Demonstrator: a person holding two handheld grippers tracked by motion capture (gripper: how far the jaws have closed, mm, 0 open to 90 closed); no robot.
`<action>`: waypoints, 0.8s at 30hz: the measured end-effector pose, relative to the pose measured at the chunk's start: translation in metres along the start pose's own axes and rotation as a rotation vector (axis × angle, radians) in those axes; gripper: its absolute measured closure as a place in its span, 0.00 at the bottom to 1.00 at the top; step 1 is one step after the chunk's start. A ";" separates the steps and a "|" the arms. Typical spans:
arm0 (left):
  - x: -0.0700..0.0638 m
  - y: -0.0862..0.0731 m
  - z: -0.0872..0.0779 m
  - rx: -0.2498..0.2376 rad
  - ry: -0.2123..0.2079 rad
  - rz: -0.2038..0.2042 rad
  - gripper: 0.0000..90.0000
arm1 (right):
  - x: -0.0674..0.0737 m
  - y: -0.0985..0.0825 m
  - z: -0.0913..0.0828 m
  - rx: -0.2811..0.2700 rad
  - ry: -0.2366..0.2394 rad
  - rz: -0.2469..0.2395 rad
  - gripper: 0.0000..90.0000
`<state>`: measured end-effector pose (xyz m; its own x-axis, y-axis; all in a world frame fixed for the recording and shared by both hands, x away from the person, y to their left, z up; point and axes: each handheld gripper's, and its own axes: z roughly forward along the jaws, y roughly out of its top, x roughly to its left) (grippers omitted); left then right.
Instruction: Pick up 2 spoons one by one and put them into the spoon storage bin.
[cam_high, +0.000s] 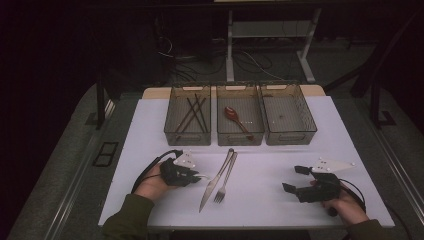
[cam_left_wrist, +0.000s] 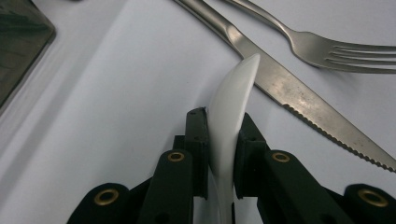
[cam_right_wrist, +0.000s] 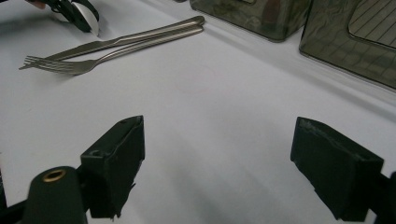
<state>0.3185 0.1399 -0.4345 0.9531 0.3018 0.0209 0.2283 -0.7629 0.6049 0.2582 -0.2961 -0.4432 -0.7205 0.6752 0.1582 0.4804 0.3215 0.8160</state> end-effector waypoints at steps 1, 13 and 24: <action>0.000 0.001 -0.001 0.003 0.004 -0.001 0.86 | 0.000 0.000 0.000 -0.001 0.000 0.000 0.19; 0.004 0.019 -0.014 -0.051 0.081 -0.051 0.86 | 0.000 0.000 0.000 0.000 0.003 -0.001 0.19; 0.017 0.045 -0.023 -0.105 0.106 -0.067 0.86 | 0.002 0.001 0.000 -0.004 0.008 -0.005 0.19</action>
<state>0.3406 0.1237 -0.3888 0.9090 0.4127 0.0583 0.2630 -0.6765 0.6879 0.2576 -0.2948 -0.4420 -0.7270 0.6680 0.1591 0.4750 0.3219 0.8190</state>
